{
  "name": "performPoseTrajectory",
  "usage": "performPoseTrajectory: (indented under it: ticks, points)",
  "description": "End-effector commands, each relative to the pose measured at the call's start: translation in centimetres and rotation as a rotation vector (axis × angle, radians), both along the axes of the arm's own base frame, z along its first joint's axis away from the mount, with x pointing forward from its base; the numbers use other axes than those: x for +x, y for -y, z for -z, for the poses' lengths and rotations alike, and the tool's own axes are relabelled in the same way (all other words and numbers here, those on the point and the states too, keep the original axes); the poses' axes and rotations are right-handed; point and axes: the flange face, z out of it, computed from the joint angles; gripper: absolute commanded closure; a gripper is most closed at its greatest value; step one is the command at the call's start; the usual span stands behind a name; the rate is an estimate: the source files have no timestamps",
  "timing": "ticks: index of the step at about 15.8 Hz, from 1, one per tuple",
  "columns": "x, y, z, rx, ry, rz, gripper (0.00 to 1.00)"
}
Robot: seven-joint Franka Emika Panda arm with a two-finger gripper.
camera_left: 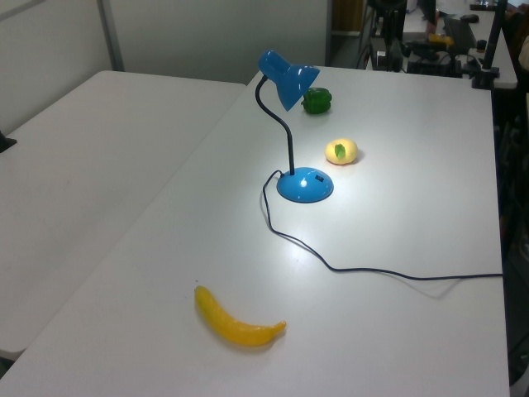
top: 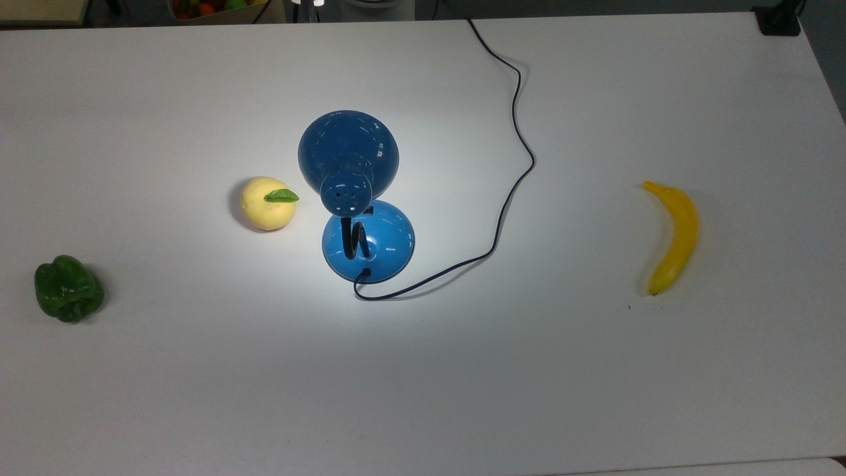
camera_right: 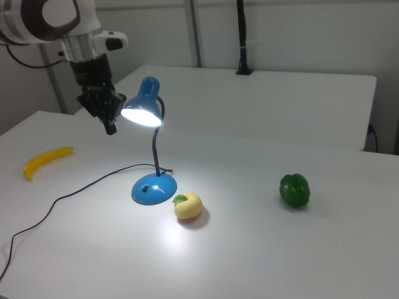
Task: Turn off lamp
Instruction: 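Move the gripper down toward the switch on the blue lamp base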
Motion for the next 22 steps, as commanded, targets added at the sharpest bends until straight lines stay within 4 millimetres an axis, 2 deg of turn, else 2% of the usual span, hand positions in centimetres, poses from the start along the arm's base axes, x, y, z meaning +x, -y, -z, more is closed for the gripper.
performPoseTrajectory:
  ticks: [1,9,15,17,22]
  points:
    - [0.1,-0.4,2.1,0.018,-0.023,-0.034,1.00]
    - [1.4,-1.0,10.7,0.022,-0.018,-0.044,1.00]
    - [1.4,-2.1,17.4,0.030,0.047,-0.060,1.00]
    - [2.1,-3.2,19.1,0.031,0.063,-0.044,1.00]
    - [4.0,-4.0,22.1,0.044,0.135,-0.017,1.00]
